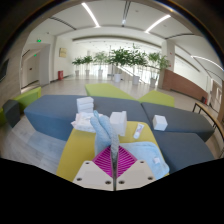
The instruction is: Fold towel
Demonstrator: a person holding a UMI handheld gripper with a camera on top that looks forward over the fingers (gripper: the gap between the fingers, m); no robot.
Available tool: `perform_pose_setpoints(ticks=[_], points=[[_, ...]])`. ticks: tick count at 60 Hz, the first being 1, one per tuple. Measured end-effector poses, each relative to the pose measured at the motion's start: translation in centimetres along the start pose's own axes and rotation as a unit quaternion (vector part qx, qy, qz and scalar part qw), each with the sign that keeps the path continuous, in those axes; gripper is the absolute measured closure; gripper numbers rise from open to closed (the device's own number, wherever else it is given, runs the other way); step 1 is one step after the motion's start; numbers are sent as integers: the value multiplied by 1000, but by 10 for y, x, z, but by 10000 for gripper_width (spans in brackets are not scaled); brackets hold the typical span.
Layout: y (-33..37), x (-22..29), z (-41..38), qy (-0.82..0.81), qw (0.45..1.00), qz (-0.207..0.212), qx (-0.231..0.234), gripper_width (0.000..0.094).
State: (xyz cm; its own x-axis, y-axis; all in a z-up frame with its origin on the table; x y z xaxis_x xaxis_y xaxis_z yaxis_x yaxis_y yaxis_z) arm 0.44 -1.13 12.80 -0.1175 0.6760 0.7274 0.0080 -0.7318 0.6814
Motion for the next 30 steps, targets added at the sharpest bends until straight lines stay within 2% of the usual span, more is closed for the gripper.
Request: perform_pose_setpoints(ticks=[6, 17, 22, 27, 30], points=[[-11, -12, 60, -28, 999, -22, -39, 922], [-53, -59, 128, -74, 992, -77, -68, 912], [-65, -75, 140, -88, 990, -93, -66, 903], [-65, -74, 142, -104, 989, -92, -49, 895], [-58, -74, 145, -114, 989, -92, -34, 799]])
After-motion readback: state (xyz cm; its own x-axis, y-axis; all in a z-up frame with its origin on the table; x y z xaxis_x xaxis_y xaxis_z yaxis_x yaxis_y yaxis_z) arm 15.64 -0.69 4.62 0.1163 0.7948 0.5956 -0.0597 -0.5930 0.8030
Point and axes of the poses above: the point between the fingertips, and its own axes, seen from behind it with the camera up: z to the right, x up, y backward, against the way the camera looks, the point moved 4 cm from there along y, backward, against the way the camera looks, and after that the axes turned 13 degrees about -z, right-handed, at the moved point
